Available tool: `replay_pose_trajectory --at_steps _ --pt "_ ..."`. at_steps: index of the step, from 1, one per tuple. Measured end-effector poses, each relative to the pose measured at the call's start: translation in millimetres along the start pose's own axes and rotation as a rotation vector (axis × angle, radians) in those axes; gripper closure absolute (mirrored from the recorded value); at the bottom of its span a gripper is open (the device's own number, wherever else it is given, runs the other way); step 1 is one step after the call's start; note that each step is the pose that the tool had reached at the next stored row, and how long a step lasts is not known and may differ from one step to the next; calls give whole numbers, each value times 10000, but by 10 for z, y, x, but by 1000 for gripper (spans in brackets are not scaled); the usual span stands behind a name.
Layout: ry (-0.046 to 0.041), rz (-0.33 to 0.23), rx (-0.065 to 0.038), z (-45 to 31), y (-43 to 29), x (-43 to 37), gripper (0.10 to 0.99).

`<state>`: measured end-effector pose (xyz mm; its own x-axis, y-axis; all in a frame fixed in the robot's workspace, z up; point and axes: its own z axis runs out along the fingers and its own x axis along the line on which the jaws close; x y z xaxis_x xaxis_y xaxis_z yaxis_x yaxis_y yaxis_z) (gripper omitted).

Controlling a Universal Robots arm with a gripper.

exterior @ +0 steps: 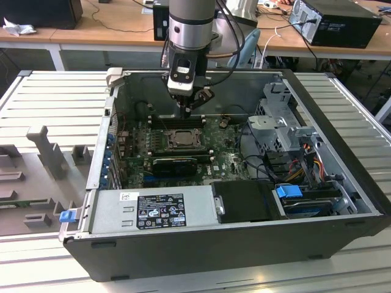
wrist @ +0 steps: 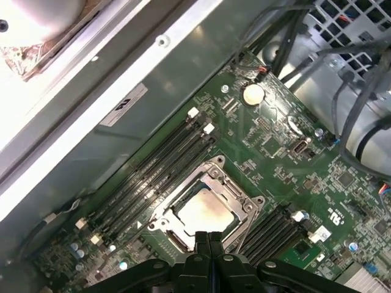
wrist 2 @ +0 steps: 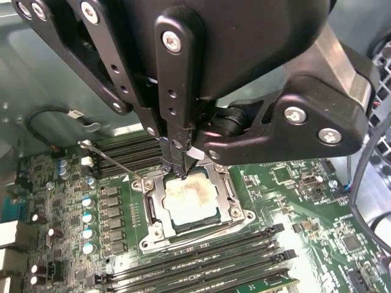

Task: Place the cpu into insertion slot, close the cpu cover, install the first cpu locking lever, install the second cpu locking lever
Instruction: 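Install the first cpu locking lever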

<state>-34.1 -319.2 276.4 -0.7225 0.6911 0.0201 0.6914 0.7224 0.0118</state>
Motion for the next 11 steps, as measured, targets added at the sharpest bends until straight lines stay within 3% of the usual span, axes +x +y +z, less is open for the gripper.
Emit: replay_pose_trajectory --at_steps 11 --pt "17 -1354 27 0 0 0 980"
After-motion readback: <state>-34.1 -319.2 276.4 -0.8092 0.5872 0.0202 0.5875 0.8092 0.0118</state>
